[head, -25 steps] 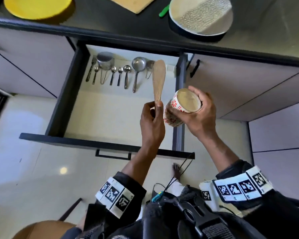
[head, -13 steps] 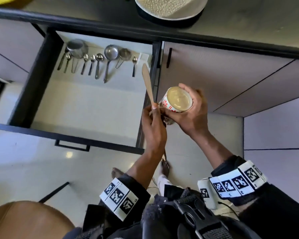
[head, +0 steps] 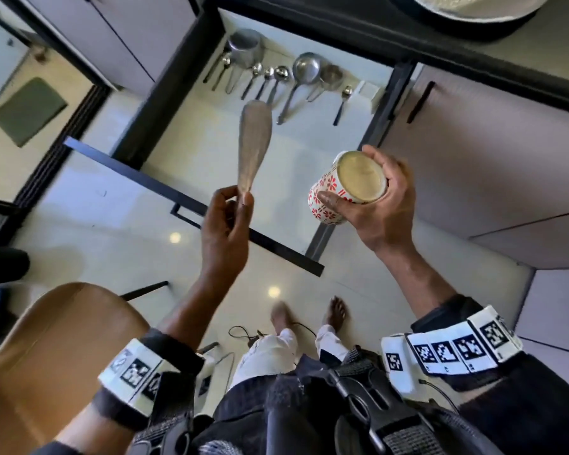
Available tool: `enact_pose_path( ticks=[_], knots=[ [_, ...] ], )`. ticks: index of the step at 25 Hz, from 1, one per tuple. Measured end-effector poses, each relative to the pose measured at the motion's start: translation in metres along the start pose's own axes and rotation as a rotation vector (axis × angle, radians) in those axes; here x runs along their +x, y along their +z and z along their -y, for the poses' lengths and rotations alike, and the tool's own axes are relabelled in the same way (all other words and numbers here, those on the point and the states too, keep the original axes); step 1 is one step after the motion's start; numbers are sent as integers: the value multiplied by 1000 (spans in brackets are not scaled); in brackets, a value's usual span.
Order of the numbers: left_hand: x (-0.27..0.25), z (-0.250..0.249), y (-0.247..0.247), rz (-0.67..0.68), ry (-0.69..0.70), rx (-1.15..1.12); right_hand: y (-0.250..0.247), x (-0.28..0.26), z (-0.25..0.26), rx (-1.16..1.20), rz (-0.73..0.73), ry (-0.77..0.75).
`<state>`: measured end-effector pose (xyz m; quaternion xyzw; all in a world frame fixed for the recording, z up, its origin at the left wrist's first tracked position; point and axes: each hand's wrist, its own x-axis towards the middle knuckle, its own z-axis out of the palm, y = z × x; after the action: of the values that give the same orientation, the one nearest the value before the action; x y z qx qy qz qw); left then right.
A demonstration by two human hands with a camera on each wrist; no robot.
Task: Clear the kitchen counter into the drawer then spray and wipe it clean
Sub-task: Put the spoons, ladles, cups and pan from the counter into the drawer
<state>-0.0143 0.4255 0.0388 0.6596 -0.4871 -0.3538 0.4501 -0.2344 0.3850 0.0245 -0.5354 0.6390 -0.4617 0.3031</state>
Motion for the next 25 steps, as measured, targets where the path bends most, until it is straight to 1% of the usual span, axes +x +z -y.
enact_pose_path(
  ticks=[2, 4, 7, 9, 10, 12, 15, 18, 20, 22, 25],
  knots=[
    [18, 6, -38, -39, 62, 87, 22, 3, 13, 14, 21, -1],
    [38, 14, -69, -47, 114, 149, 45, 6, 25, 18, 30, -5],
    [73, 31, -101, 10, 148, 195, 82, 12, 43, 12, 18, -24],
    [106, 41, -122, 61, 183, 200, 111, 21, 60, -13, -27, -46],
    [124, 46, -133, 74, 196, 206, 128, 26, 70, -26, -47, -45],
    [156, 54, -159, 70, 218, 241, 161, 36, 88, -38, -43, -20],
    [200, 60, -191, 100, 185, 299, 204, 54, 113, -52, -30, 13],
    [241, 61, -210, 216, 136, 363, 235, 76, 129, -90, 2, 69],
    [267, 64, -215, 287, 111, 428, 253, 96, 133, -118, 43, 103],
    [292, 69, -220, 329, 66, 493, 274, 120, 131, -151, 81, 113],
    [334, 78, -228, 429, 3, 572, 315, 161, 123, -187, 158, 144]
  ],
)
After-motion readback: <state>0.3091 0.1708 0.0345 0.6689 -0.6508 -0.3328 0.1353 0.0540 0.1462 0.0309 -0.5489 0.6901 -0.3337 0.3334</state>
